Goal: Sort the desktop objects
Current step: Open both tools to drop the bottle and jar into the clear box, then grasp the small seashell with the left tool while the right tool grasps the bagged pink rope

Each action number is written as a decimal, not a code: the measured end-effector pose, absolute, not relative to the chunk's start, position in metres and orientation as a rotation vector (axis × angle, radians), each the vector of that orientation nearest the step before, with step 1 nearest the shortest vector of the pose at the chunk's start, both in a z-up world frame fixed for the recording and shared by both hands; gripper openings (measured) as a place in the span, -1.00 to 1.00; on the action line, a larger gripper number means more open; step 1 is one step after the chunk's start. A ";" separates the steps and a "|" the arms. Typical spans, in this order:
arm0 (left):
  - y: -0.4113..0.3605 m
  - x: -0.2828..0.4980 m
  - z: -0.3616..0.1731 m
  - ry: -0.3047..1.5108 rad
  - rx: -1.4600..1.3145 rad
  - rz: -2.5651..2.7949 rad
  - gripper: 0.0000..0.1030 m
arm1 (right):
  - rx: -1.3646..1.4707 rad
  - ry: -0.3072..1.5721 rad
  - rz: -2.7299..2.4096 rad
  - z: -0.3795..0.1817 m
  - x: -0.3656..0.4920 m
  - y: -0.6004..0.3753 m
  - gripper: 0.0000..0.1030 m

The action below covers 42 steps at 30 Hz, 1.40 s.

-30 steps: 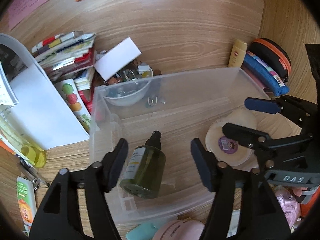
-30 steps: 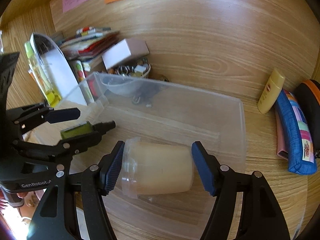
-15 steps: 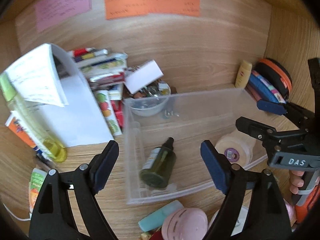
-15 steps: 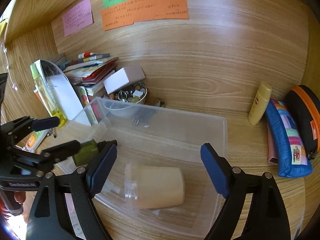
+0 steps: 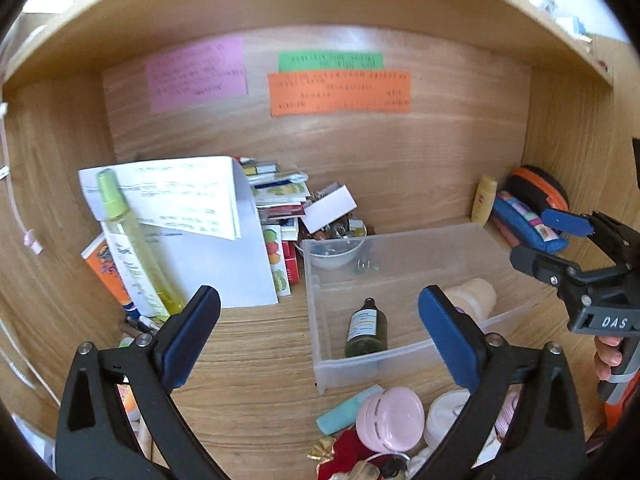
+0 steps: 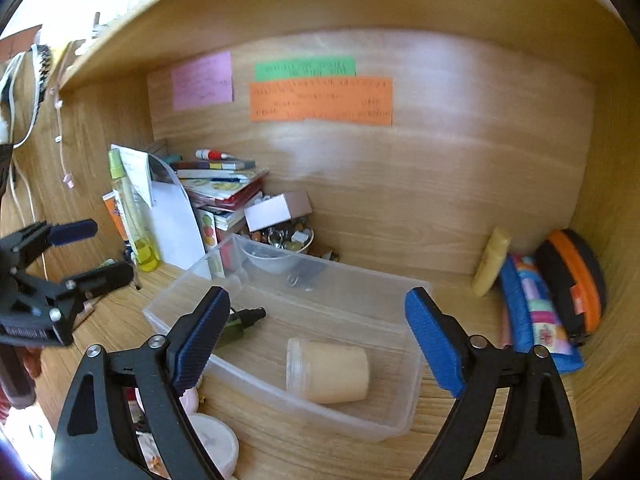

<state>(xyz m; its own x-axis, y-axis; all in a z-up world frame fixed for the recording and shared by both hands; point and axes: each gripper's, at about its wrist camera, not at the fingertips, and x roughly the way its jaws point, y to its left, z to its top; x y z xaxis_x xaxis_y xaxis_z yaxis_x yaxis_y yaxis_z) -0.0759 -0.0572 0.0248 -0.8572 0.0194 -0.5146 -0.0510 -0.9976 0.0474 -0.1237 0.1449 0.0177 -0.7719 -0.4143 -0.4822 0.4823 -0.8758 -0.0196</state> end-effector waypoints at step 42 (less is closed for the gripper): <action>-0.076 0.062 -0.089 0.022 -1.169 2.867 0.64 | 1.091 0.211 -2.451 -0.089 0.001 0.218 0.99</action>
<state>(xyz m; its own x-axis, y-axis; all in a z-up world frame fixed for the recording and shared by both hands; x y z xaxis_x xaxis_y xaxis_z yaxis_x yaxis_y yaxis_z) 0.0622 -0.0758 -0.0893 -0.7142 0.0365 -0.6990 -0.0474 -0.9989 -0.0038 0.0012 0.2178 -0.0892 -0.5878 -0.3363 -0.7358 0.4572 -0.8884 0.0409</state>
